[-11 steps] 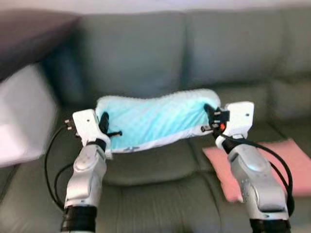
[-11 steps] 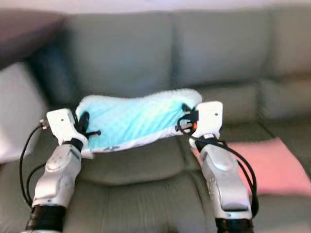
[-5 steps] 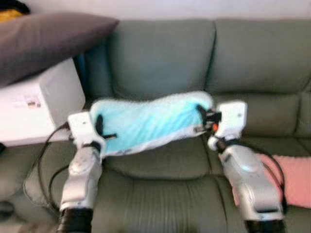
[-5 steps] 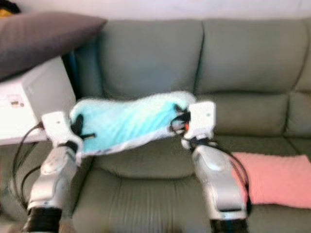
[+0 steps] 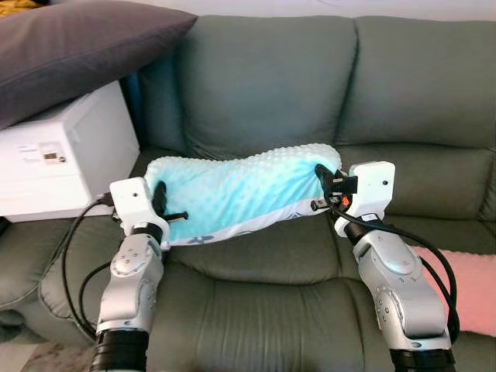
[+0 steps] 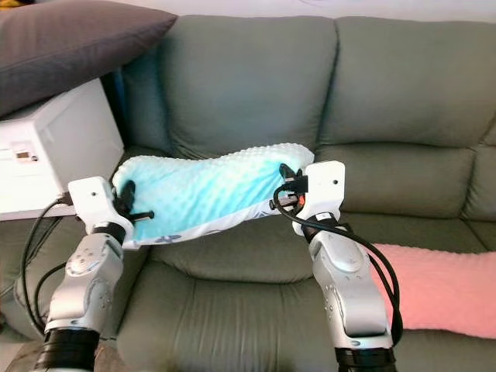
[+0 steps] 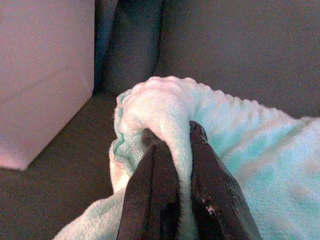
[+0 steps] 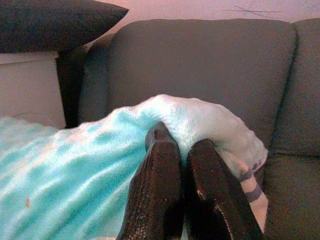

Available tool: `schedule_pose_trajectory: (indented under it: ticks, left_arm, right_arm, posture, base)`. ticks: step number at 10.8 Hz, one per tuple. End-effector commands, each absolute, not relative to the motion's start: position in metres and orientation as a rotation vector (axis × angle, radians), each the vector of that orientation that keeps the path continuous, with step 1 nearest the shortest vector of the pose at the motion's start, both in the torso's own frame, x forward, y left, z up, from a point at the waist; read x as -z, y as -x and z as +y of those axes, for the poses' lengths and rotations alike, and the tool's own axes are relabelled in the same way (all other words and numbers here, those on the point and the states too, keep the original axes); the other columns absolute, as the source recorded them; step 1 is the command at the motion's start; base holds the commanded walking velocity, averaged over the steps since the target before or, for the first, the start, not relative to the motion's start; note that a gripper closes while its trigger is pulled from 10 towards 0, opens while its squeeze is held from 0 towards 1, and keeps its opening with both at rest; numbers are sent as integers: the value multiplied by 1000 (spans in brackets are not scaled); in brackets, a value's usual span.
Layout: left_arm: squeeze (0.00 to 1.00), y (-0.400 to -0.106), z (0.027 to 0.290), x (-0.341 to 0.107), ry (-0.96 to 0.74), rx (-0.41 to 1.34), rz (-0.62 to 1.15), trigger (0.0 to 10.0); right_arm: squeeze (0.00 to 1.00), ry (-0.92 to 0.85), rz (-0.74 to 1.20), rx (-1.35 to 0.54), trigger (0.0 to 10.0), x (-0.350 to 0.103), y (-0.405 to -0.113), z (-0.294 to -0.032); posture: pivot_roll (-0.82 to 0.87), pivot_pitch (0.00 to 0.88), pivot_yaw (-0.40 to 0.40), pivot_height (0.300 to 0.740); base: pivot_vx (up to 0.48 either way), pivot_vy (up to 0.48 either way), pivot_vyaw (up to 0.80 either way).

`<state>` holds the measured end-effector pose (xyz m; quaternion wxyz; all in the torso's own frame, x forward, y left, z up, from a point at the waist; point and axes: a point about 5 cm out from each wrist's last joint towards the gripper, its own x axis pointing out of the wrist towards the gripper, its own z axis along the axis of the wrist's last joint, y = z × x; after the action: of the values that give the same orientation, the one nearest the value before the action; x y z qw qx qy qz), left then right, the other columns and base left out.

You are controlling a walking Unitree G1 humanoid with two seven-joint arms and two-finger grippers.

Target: Move the pillow to the sofa

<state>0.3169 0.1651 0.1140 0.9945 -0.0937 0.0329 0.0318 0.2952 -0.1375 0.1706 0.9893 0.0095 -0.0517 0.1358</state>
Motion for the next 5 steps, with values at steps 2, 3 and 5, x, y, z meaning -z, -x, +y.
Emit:
schedule_pose_trajectory:
  ticks: [2, 3, 5]
  left_arm:
    - [0, -321, 166, -99, 128, -7, 134, 10000]
    - [0, -323, 170, -88, 83, 13, 173, 10000]
    - [0, -322, 170, -70, 50, 62, 211, 10000]
  right_arm:
    - [0, -35, -46, -256, 10000, -154, -300, -143]
    - [0, -34, -14, -212, 10000, -145, -301, -153]
    - [0, -34, 73, -130, 10000, -124, -290, -169]
  posture:
    - [-166, 0, 40, 740]
    - [-166, 21, 51, 740]
    - [-185, 84, 71, 740]
  base:
    - [0, 0, 0]
    - [0, 0, 0]
    - [0, 0, 0]
